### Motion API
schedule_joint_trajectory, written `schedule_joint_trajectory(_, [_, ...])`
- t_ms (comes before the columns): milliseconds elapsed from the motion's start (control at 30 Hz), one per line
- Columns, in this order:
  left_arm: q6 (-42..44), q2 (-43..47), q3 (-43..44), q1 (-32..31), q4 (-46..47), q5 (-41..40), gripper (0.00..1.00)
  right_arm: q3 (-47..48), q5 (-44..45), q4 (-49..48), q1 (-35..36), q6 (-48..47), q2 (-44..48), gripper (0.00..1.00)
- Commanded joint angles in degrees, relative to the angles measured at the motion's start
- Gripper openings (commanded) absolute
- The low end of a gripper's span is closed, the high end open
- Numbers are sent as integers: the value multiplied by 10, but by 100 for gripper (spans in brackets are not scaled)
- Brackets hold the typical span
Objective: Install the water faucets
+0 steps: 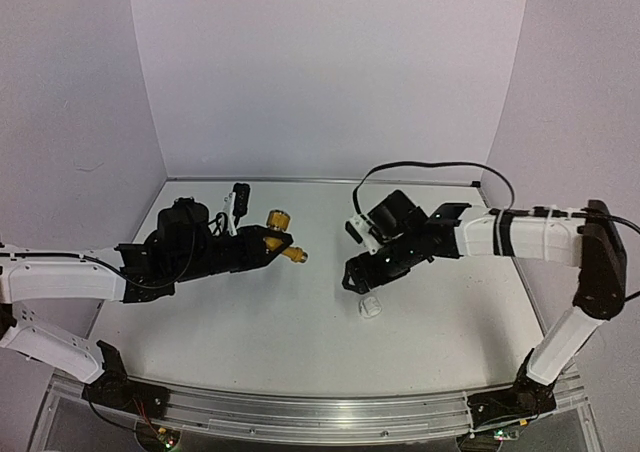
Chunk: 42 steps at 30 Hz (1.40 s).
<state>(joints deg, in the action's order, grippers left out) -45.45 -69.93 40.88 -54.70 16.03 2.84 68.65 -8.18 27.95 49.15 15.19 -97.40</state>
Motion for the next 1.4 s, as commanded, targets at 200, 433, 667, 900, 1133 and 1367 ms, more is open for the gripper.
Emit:
schedule_joint_trajectory(200, [-71,7,10,0,157,73,0,-97,-347,-464,2,109,120,74])
schedule_joint_trajectory(433, [-89,-4,7,0,188,94,0,-86,-378,-534,6,130,83,59])
schedule_joint_trajectory(667, [-90,-10,4,0,194,104,0,-87,-382,-580,6,155,67,46])
schedule_joint_trajectory(900, [-90,-11,1,0,195,116,2,-88,-385,-586,6,145,65,0])
schedule_joint_trajectory(1133, [-115,2,-13,49,190,227,69,-100,-404,-530,-4,76,93,0])
schedule_joint_trajectory(1367, [-78,8,4,68,131,360,69,-74,-457,-433,-27,23,101,0])
